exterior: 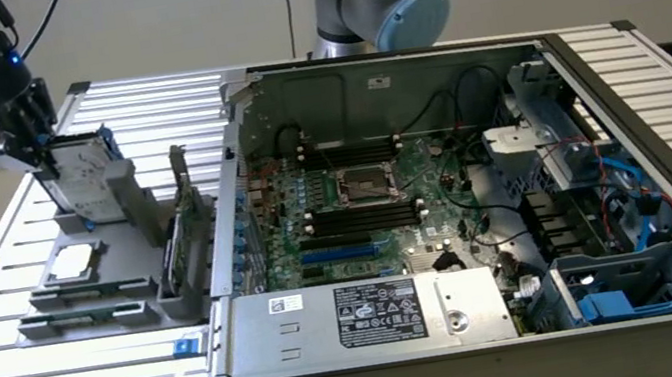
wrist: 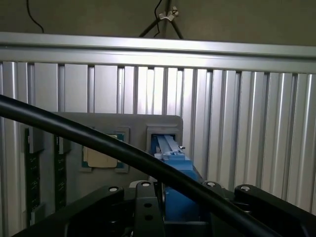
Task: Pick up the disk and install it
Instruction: 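Pick up the disk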
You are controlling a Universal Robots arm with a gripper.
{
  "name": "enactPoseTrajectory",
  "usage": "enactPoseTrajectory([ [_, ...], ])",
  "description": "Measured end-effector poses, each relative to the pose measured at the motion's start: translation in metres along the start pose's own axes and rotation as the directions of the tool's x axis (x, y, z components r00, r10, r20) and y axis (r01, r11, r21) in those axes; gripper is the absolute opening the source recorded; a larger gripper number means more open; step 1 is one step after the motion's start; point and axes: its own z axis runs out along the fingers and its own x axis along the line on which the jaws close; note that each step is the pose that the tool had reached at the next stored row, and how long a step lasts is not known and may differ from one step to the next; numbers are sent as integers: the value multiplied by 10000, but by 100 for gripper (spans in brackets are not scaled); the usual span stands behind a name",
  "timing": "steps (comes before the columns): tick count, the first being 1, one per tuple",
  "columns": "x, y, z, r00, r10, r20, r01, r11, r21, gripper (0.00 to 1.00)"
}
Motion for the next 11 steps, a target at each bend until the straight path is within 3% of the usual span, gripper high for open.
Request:
enactPoseTrajectory([
  [11,27,4,0,10000,0,-1,0,10000,-2,33],
])
